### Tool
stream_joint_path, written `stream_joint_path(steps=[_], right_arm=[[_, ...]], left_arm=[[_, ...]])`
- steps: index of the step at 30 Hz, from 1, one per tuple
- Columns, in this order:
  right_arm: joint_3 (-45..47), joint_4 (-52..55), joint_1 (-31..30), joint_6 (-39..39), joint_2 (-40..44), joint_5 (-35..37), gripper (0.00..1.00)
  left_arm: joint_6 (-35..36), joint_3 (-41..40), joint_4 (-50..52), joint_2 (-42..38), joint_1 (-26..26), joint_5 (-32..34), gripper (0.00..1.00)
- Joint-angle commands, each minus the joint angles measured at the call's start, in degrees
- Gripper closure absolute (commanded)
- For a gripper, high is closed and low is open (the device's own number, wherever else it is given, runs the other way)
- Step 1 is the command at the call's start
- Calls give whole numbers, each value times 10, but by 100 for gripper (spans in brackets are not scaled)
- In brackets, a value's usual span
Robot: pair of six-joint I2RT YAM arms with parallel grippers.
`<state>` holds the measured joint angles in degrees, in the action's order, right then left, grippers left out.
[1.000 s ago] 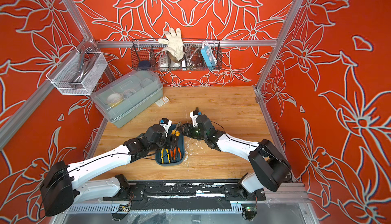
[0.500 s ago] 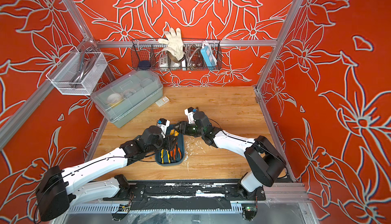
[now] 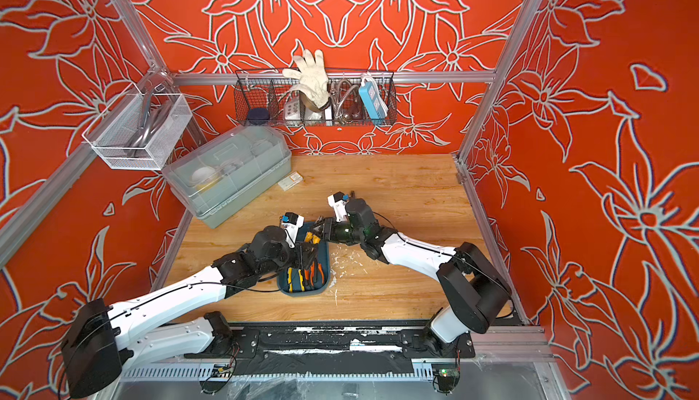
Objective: Take the pliers out of the storage box
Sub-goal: Pick up the pliers from the storage box, then place the pliers at the center of the board.
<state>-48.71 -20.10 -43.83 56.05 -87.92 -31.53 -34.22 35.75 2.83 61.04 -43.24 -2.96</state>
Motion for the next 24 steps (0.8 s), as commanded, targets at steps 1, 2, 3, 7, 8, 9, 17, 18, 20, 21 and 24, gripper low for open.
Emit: stream_joint_path(steps=[1,2,3,7,8,9,17,18,20,21,24], right_arm=[[-10,-11,-2,-4,1,-16,81],[-10,-11,-3,-5,0,-16,85],[-10,-11,-2,-4,0,-15,89],[-11,-6,-3,-6,0,-13,100],[-11,-1,-2,-8,1,-11,100],[-12,5,-3,-11,2,-8,100],[-2,57,10,-39,56,27,100],[-2,79,17,-48,70,26,100],[-1,124,37,-67,103,20,100],[2,150,51,-76,121,15,100],[-8,256,114,-130,171,12,100]], left_arm=[[14,3,-39,-16,-3,-6,100],[15,3,-39,-16,-3,-6,100],[15,4,-38,-16,-3,-6,100],[17,6,-35,-15,-3,-6,100],[19,7,-35,-16,-3,-6,100],[21,8,-34,-17,-3,-5,100],[16,7,4,-39,-2,91,28],[16,6,8,-39,-2,110,28],[8,4,18,-38,2,142,28],[3,2,20,-36,8,147,28],[-12,0,25,-22,26,144,29]])
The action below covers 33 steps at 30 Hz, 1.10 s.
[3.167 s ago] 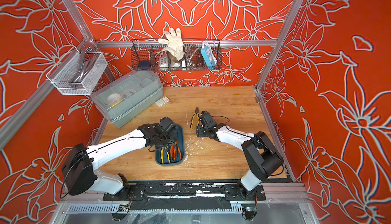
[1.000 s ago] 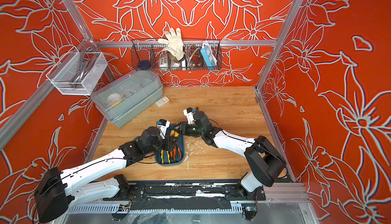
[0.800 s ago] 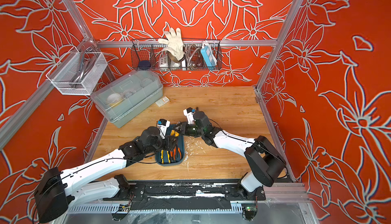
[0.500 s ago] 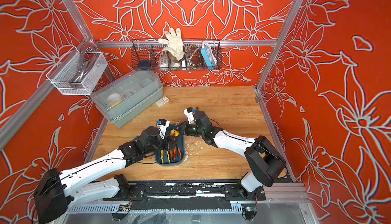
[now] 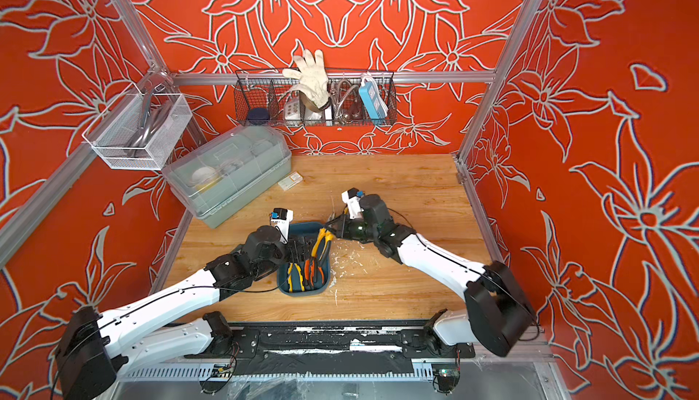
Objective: Take the pliers out of the storage box
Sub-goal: Place the pliers at the center of the board.
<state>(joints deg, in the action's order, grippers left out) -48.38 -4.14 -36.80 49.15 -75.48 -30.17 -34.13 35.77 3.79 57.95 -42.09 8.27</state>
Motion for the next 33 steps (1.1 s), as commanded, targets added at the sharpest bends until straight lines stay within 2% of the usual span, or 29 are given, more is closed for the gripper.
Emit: stream_joint_path(steps=[1,5,9,15,21,27,33], right_arm=[[-20,136,64,-85,57,11,100],[-83,271,150,-191,42,86,100],[-174,315,209,-235,-75,74,100],[-382,415,220,-304,-289,65,100],[-539,509,220,-340,-434,73,100],[-572,492,220,-337,-495,64,100],[-548,442,221,-326,-538,29,100]], left_arm=[[-14,1,16,13,19,30,29],[-13,3,21,24,23,32,29],[-13,-2,16,25,23,32,30],[-11,-10,6,22,24,31,30],[-7,-2,9,32,23,27,31],[-5,-1,7,34,24,27,31],[-2,1,9,41,24,28,30]])
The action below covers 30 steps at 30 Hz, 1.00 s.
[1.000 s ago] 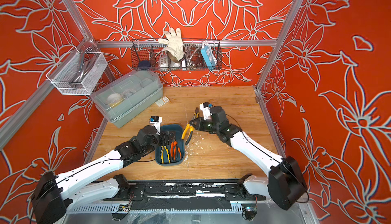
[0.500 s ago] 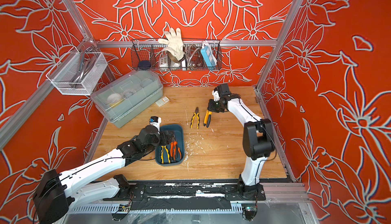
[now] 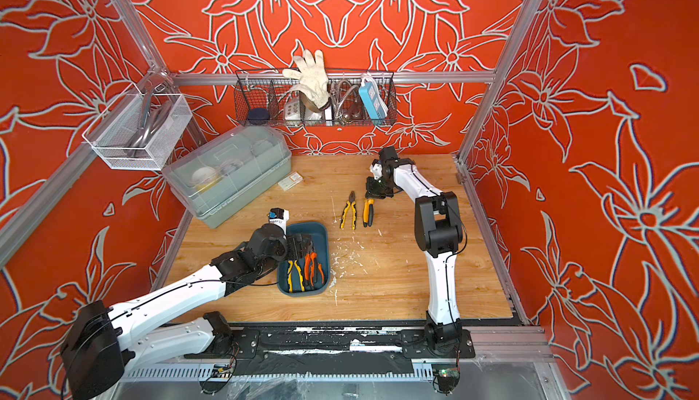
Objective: Take the pliers out of the storage box
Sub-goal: Place the pliers at the center of the board.
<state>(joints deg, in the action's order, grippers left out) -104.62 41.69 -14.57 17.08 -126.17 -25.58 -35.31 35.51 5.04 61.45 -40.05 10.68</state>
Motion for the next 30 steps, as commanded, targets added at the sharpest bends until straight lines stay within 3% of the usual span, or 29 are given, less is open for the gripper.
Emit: stream_joint_path(steps=[1,9,18,23,27,30], right_arm=[[21,-26,-1,-3,-34,-22,100],[35,-53,11,3,-73,-73,100],[44,-38,17,4,-98,-53,100],[60,-45,19,7,-92,-43,93],[65,-46,21,12,-90,-39,79],[67,-45,21,17,-91,-30,77]], left_arm=[[9,5,-4,7,3,4,30],[11,6,-4,9,3,5,31],[12,5,-2,9,3,10,31],[13,5,0,8,3,15,31],[14,2,0,0,3,23,31],[15,-2,-2,-7,4,28,31]])
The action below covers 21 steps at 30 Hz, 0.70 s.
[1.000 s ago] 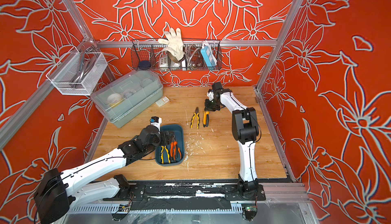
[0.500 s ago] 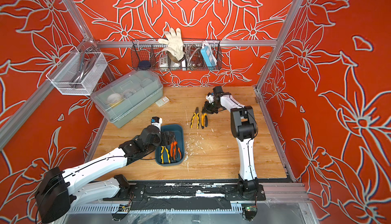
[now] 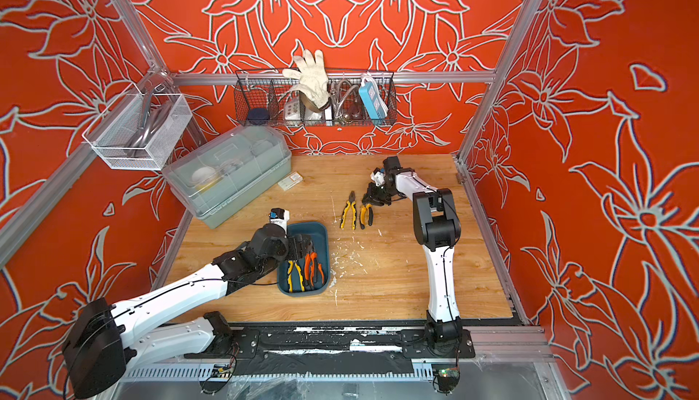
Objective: Take the pliers out of the storage box
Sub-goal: Place the pliers at the center of the board.
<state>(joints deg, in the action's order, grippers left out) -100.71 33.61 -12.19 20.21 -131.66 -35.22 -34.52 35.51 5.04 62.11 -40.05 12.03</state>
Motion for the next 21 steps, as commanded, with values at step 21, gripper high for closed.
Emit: stream_joint_path(steps=[21], right_arm=[[73,17,-3,31,62,136,59]], left_arm=[[8,-2,-1,-12,4,17,31]])
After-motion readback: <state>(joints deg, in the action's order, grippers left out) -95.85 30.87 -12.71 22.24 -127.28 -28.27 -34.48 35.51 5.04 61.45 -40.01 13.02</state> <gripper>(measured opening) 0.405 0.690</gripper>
